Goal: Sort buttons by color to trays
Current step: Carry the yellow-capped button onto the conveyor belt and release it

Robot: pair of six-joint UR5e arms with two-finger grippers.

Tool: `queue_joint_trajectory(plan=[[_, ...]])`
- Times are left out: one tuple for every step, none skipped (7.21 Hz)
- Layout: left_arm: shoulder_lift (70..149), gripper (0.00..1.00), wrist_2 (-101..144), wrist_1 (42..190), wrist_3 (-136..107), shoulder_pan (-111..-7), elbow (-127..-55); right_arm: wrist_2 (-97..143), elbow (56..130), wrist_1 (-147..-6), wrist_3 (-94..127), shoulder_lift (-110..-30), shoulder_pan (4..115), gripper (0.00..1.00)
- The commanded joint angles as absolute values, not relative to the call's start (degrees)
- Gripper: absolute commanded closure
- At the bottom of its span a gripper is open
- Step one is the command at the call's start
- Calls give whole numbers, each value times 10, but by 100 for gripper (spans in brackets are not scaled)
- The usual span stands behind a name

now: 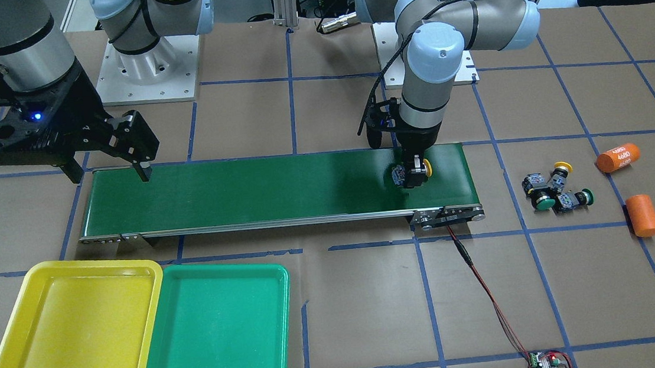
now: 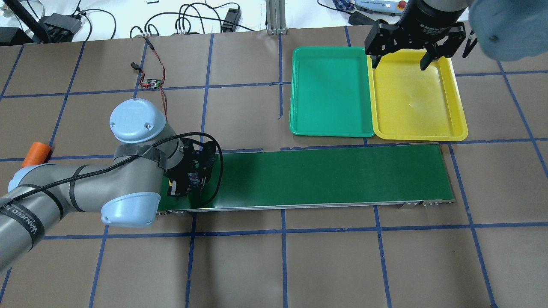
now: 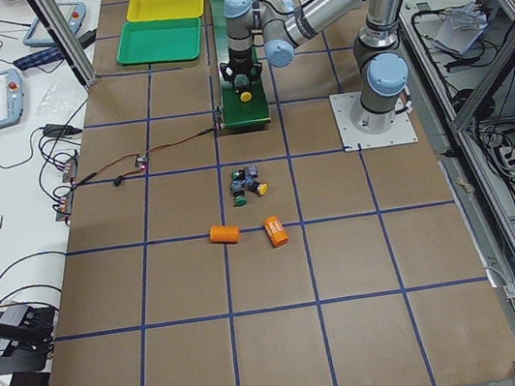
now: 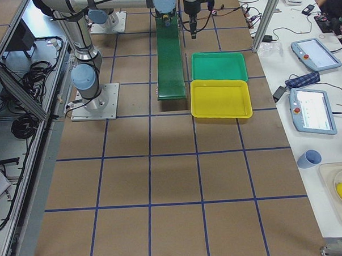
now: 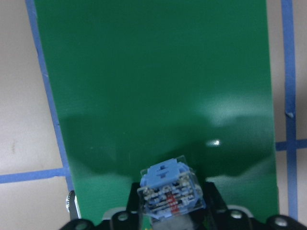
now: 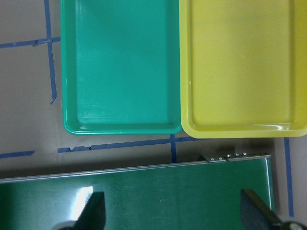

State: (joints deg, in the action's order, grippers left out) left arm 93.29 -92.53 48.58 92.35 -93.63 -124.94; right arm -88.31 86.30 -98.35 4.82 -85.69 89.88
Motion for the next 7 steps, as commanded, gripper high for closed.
queue_joint_trajectory(plan=[[909, 1, -922, 475, 911, -941, -1245, -883, 863, -983, 48, -857, 899, 0], [888, 3, -931, 476, 911, -939, -1228, -883, 863, -983, 48, -857, 899, 0], [871, 3, -953, 488, 911, -925, -1215, -883, 863, -983, 48, -857, 899, 0], [869, 3, -981, 487, 892, -892, -1209, -882, 863, -983, 48, -857, 899, 0], [867, 4, -980, 491, 903, -829, -1197, -883, 863, -983, 47, -858, 899, 0], [881, 10, -943, 521, 977, -736, -1176, -881, 863, -984, 44, -858, 899, 0], [897, 10, -889, 528, 1041, -650, -1163, -881, 863, -984, 43, -859, 899, 0]])
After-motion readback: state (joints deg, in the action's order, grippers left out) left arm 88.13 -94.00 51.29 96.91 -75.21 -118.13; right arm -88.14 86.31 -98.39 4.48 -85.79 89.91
